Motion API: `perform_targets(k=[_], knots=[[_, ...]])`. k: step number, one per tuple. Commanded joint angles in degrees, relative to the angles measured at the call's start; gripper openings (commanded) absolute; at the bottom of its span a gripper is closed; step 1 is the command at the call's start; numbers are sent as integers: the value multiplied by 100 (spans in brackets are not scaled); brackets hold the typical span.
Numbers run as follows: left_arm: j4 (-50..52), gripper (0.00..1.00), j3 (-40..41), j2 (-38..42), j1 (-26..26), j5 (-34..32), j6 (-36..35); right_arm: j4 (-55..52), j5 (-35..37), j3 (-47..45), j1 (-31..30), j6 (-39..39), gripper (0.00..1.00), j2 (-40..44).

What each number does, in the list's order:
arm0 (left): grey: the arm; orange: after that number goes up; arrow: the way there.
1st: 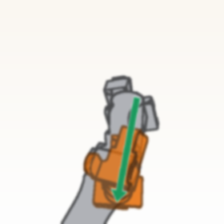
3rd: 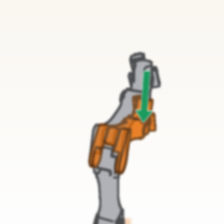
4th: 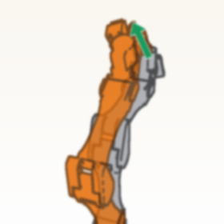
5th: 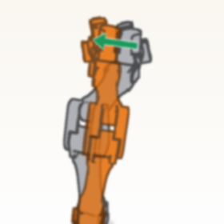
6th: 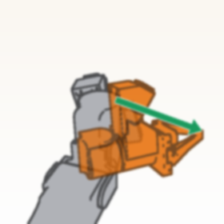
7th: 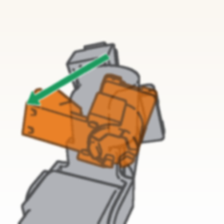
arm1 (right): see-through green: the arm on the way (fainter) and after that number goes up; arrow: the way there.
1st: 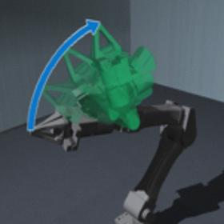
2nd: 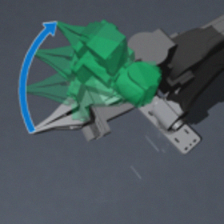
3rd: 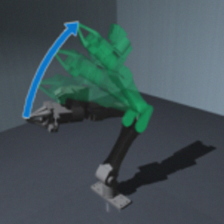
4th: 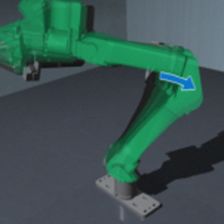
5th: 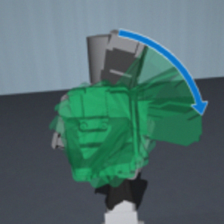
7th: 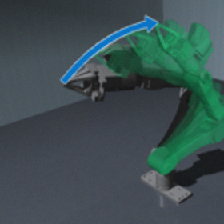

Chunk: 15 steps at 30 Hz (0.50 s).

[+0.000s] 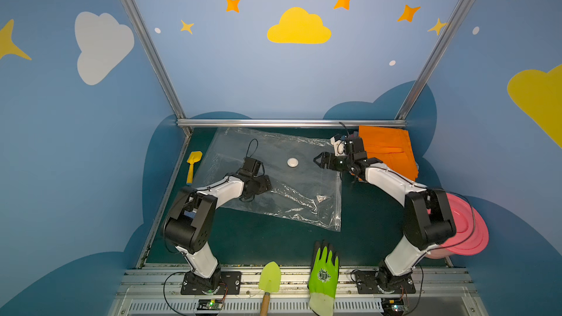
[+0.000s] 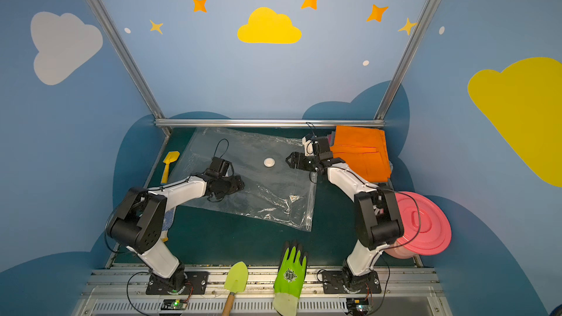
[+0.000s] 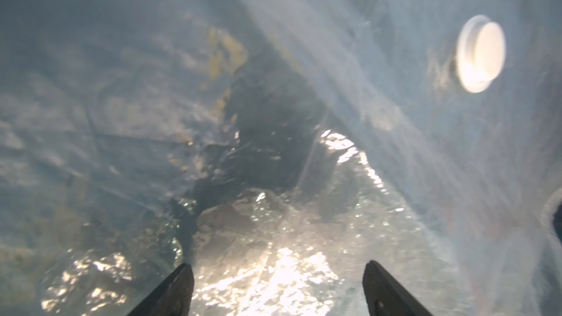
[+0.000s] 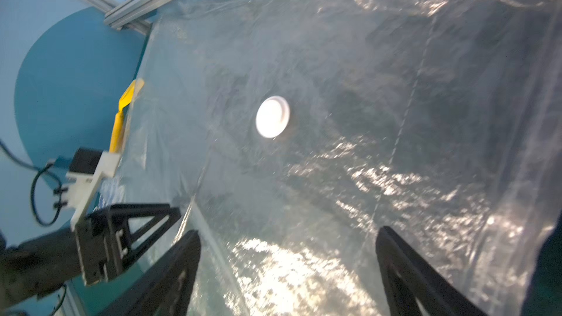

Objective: Take the trousers out of the vacuum bag
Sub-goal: Adjust the vacuum bag at the center of the board.

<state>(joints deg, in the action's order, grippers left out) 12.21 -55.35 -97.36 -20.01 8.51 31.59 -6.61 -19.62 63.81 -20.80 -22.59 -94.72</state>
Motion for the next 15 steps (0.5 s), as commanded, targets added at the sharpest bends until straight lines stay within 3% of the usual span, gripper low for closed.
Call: perform_targets(k=[1,9,15], knots=[[-86,89,-171,-51,6,181,-11,-190,273,-668,-114,158,89,327],[-46,89,-340,-125,6,223,13,140,575,-1772,-134,-81,89,659],[167,89,-484,13,5,2,-108,267,874,-1752,-72,-159,89,94]])
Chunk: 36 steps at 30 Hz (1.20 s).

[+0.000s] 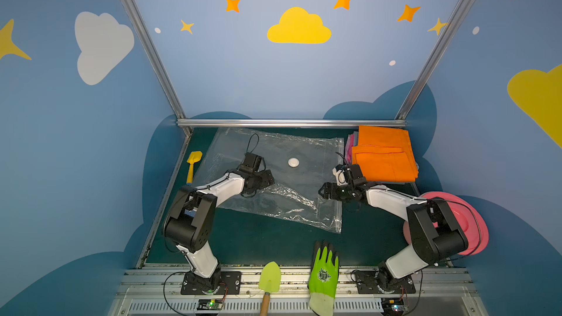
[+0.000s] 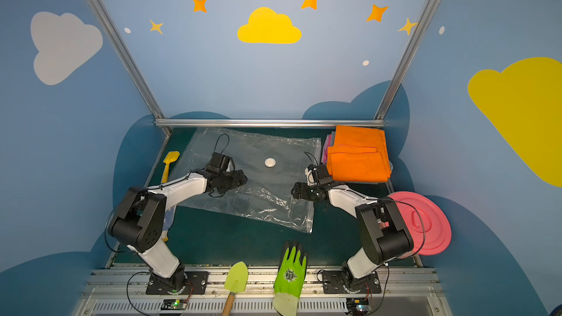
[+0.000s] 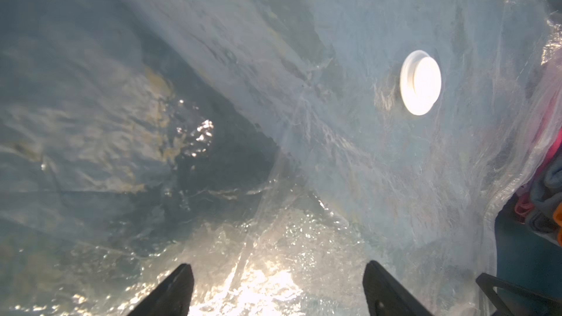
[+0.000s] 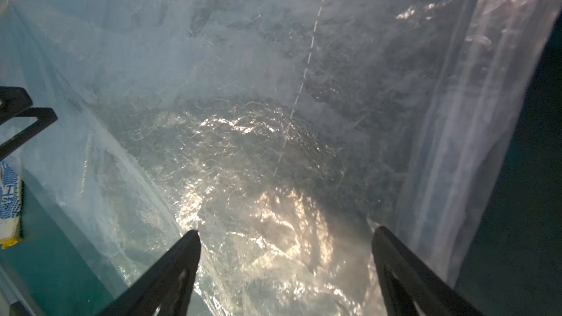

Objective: Take the trousers out of the vacuum bag
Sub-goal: Adjust the vacuum bag at the center of the board, then reset both arms

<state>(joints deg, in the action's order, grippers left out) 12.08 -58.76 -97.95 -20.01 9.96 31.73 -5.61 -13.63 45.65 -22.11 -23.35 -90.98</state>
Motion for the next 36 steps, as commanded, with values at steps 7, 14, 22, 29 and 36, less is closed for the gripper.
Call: perform_targets(k=[7,14,22,29,36], knots=[[179,90,-179,757,45,-968,-422,410,312,126,172,-62,89,-323],[-630,89,387,1464,550,-1502,-770,528,275,483,329,347,90,210],[-2281,91,1825,2423,1196,-2602,-2008,1374,498,-136,590,398,89,1160],[-3436,94,2584,2192,1981,-2318,-2351,1591,1169,-687,880,330,90,2032],[-4109,95,2927,1681,2063,-2191,-2531,1599,1791,-1264,1147,625,90,2618]])
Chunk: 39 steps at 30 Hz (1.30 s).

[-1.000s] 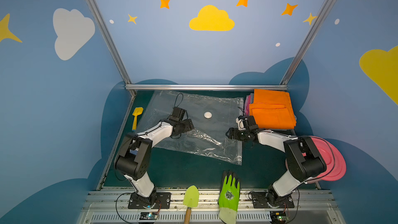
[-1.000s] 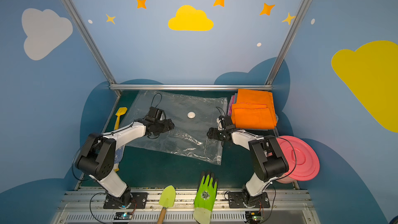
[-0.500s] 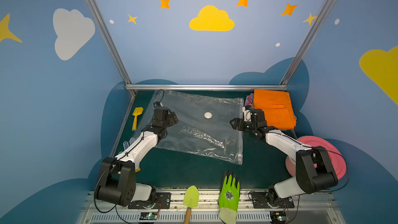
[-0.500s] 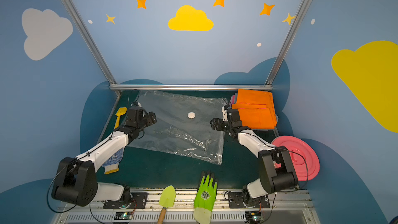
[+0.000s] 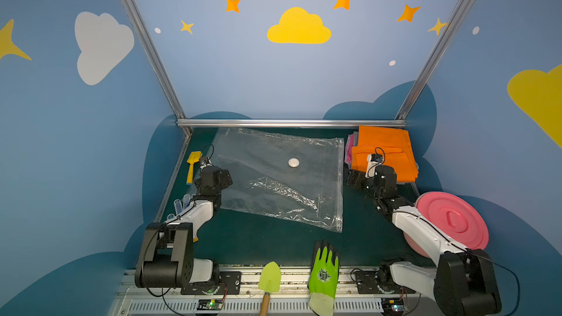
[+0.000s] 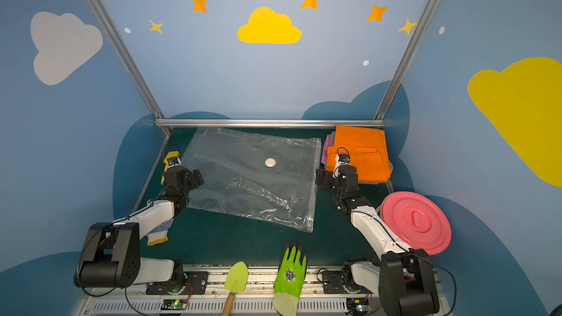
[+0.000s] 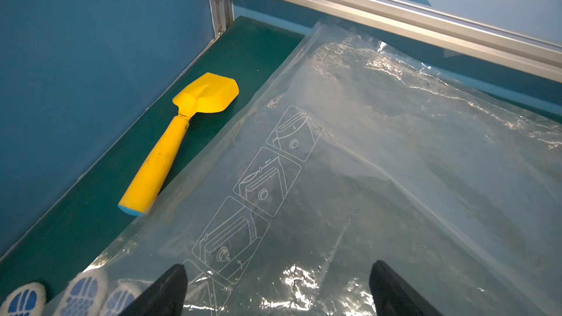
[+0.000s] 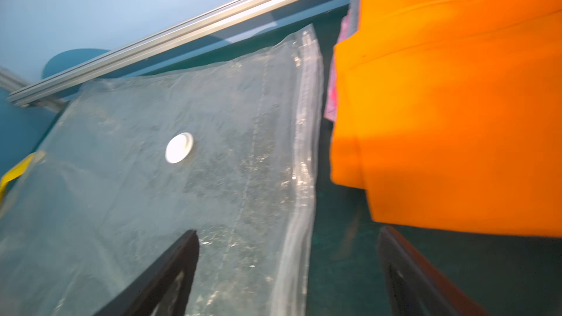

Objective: Take the trousers out of the vacuum bag
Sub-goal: Reset both arms

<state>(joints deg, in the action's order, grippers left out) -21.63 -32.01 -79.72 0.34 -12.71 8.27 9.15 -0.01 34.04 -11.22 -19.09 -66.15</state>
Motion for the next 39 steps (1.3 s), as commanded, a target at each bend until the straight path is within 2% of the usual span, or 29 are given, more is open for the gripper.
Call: perform_targets(k=[1,5,12,17,24,34,39], knots=[[-996,96,359,-224,28,138,-212,130,537,-144,87,228,90,151],[-1227,99,316,-644,30,278,-266,343,970,-435,222,374,90,139],[-1564,100,536,-641,45,506,-335,598,1396,-722,472,723,90,228],[-1743,100,616,-698,58,559,-361,798,1486,-696,574,909,90,-77],[-1825,100,659,-713,41,579,-387,1604,1478,-671,636,1297,90,-751],[-1853,100,678,-695,36,590,-408,2773,912,-769,762,1643,90,-1737],[-1862,100,688,-686,36,588,-405,2866,705,-739,819,1650,95,-1898]])
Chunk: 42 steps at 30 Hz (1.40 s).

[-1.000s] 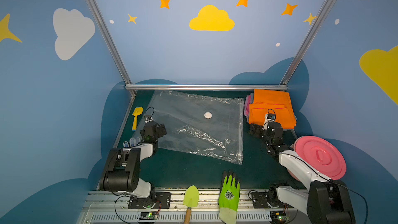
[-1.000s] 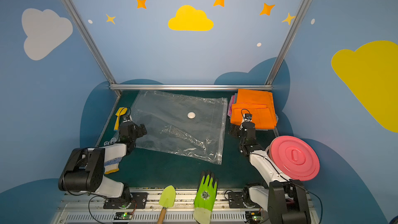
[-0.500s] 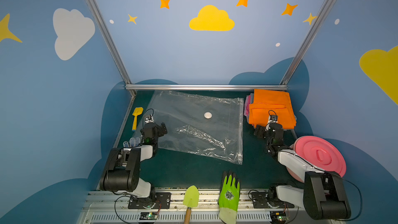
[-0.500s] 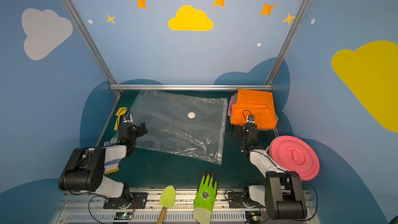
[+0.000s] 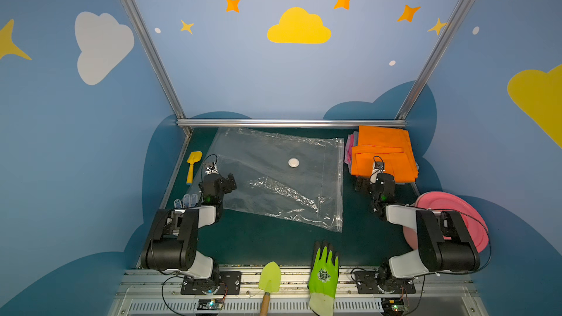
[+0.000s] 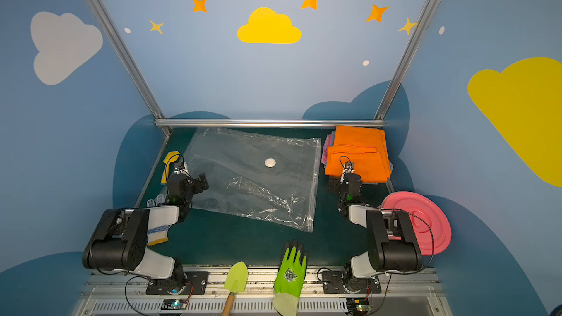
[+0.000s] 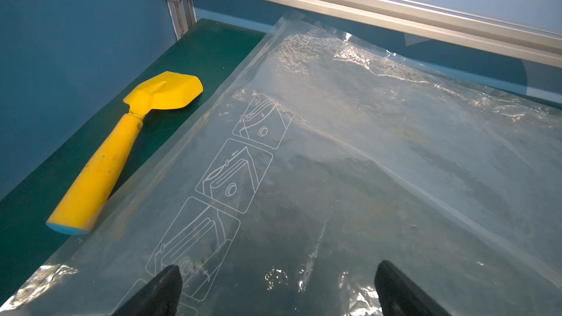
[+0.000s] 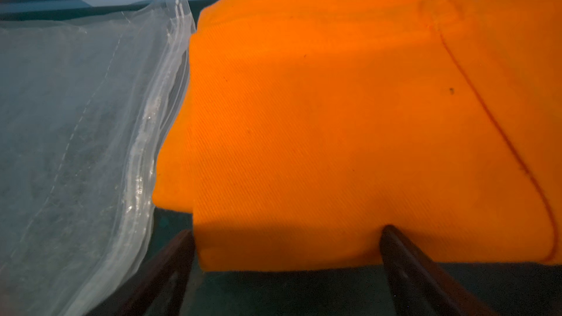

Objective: Take the trousers out of the vacuum bag
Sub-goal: Reset both arms

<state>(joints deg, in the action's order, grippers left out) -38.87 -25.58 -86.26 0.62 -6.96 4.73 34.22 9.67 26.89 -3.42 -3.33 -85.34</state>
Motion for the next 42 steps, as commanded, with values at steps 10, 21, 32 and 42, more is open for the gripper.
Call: perform_targets(k=[10,21,32,42], knots=[[-138,100,45,-33,8,11,-51,1132,-422,-363,36,197,95,-135],[-122,100,36,-47,8,13,-51,1136,-413,-364,40,193,95,-132],[-143,100,45,-40,8,11,-51,1137,-413,-372,31,199,95,-127],[-141,100,45,-45,3,15,-51,1140,-406,-376,34,195,95,-129]])
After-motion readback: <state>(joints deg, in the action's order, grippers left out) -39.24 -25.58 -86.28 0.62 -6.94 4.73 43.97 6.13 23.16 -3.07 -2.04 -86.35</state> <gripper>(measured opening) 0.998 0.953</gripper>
